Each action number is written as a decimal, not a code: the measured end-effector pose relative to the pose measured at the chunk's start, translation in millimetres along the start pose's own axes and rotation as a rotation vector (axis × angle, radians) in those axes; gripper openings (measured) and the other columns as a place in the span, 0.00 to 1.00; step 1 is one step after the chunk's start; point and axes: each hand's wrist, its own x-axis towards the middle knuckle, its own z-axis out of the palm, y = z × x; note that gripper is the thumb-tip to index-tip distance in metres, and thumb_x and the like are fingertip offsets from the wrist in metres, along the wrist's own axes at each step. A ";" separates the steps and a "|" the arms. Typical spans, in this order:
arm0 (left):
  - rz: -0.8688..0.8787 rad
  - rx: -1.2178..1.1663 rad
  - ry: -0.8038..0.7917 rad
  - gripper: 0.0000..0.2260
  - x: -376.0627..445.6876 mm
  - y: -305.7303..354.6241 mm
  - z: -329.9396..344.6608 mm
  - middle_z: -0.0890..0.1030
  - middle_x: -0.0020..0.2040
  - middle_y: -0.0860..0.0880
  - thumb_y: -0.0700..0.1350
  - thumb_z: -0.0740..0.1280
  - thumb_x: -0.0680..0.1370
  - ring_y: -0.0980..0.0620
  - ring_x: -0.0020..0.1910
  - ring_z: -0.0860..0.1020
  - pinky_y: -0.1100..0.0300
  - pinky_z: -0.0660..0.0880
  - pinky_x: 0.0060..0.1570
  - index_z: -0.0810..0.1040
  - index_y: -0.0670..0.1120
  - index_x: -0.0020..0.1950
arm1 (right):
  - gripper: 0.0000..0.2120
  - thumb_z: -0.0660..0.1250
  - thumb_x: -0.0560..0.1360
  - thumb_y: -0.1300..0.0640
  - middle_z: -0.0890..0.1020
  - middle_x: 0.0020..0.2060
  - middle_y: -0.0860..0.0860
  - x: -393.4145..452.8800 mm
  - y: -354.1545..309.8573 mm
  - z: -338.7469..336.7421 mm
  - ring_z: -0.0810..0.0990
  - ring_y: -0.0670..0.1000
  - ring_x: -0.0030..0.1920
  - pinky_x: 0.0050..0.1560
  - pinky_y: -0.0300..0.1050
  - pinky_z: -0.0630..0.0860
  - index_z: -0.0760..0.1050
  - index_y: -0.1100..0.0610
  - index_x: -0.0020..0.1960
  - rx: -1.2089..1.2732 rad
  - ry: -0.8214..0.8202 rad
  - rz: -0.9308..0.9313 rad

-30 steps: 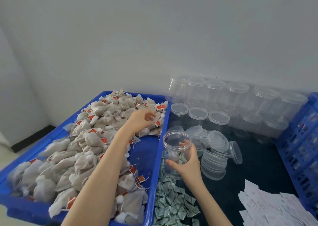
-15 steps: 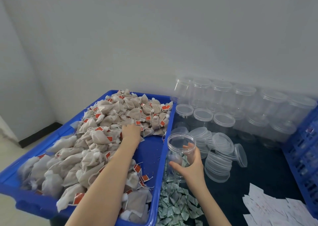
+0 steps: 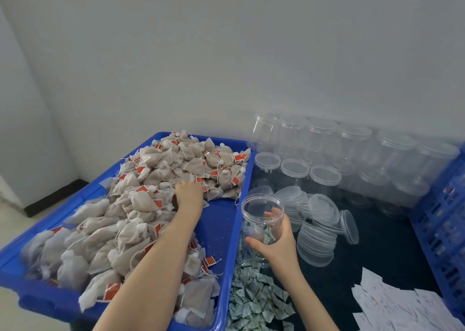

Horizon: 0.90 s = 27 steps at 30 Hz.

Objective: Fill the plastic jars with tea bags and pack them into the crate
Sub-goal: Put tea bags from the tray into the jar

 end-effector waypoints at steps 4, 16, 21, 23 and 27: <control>-0.064 -0.271 0.031 0.11 -0.1 -2.5 -18.7 0.80 0.55 0.43 0.34 0.61 0.78 0.44 0.53 0.79 0.55 0.75 0.48 0.78 0.42 0.57 | 0.39 0.81 0.58 0.55 0.74 0.60 0.37 1.9 0.3 -0.6 0.71 0.23 0.56 0.49 0.19 0.68 0.66 0.39 0.62 -0.003 0.002 -0.019; 0.187 -1.222 0.211 0.10 -23.8 0.2 -100.0 0.80 0.46 0.53 0.45 0.70 0.75 0.56 0.43 0.78 0.61 0.75 0.46 0.78 0.50 0.57 | 0.45 0.82 0.58 0.54 0.74 0.66 0.43 1.4 2.9 -0.9 0.71 0.37 0.64 0.51 0.21 0.69 0.64 0.46 0.70 -0.013 -0.009 0.015; 0.393 -1.437 0.179 0.05 -42.2 12.8 -123.1 0.82 0.44 0.55 0.43 0.71 0.75 0.58 0.42 0.80 0.64 0.79 0.44 0.80 0.53 0.48 | 0.43 0.81 0.59 0.55 0.73 0.64 0.40 0.6 3.1 -2.1 0.71 0.37 0.64 0.50 0.21 0.70 0.64 0.41 0.67 -0.014 -0.013 0.025; 0.449 -1.465 0.124 0.06 -46.7 17.6 -127.0 0.83 0.43 0.54 0.43 0.71 0.75 0.57 0.43 0.81 0.62 0.79 0.45 0.80 0.54 0.47 | 0.43 0.80 0.57 0.51 0.73 0.64 0.40 0.1 1.9 -0.9 0.72 0.39 0.65 0.51 0.23 0.70 0.63 0.41 0.67 -0.010 -0.006 0.037; 0.548 -1.511 0.075 0.07 -52.8 23.7 -130.8 0.83 0.42 0.56 0.43 0.71 0.75 0.60 0.43 0.81 0.67 0.77 0.42 0.80 0.55 0.46 | 0.44 0.79 0.56 0.50 0.74 0.65 0.41 0.5 1.9 -0.2 0.72 0.39 0.65 0.51 0.24 0.71 0.63 0.41 0.67 0.000 0.004 0.040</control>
